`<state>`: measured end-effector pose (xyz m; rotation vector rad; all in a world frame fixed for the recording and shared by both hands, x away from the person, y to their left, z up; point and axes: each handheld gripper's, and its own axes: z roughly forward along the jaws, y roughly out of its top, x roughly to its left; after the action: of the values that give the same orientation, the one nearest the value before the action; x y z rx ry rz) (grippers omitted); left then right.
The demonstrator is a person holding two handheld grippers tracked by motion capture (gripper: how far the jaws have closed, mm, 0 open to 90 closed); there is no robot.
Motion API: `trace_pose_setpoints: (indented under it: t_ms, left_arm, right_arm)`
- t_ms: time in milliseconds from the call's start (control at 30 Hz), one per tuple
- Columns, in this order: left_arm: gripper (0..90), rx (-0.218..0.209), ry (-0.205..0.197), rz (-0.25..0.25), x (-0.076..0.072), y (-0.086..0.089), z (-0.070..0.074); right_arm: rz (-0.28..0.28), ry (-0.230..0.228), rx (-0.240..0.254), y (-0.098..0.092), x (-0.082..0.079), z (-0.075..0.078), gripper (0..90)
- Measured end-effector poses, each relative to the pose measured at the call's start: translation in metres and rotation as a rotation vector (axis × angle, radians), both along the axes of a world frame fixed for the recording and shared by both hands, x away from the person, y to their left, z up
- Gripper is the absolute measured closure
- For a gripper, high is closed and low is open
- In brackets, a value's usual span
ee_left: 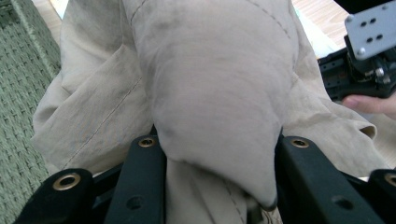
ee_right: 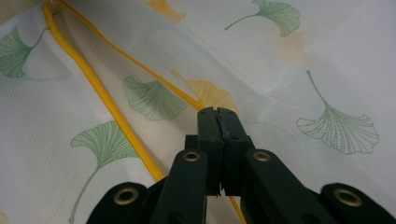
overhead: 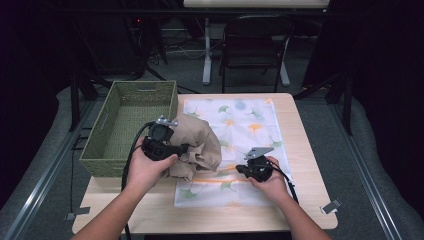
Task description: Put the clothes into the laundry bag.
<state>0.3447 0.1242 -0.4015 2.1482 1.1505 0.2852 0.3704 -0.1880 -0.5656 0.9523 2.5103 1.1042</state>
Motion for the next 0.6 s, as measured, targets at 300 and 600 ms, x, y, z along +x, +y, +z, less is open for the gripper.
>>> trace_pose_setpoints:
  t_ms: [300,600]
  left_arm:
    - [65.5,-0.011,-0.012,-0.003,-0.008,-0.001,-0.005]
    - [65.5,-0.025,-0.023,-0.009,-0.022,-0.002,-0.011]
  right_arm:
    - [-0.013,-0.022,0.025,-0.001,0.003,0.011,89.6]
    - [-0.013,-0.031,0.064,0.002,0.002,0.021,89.6]
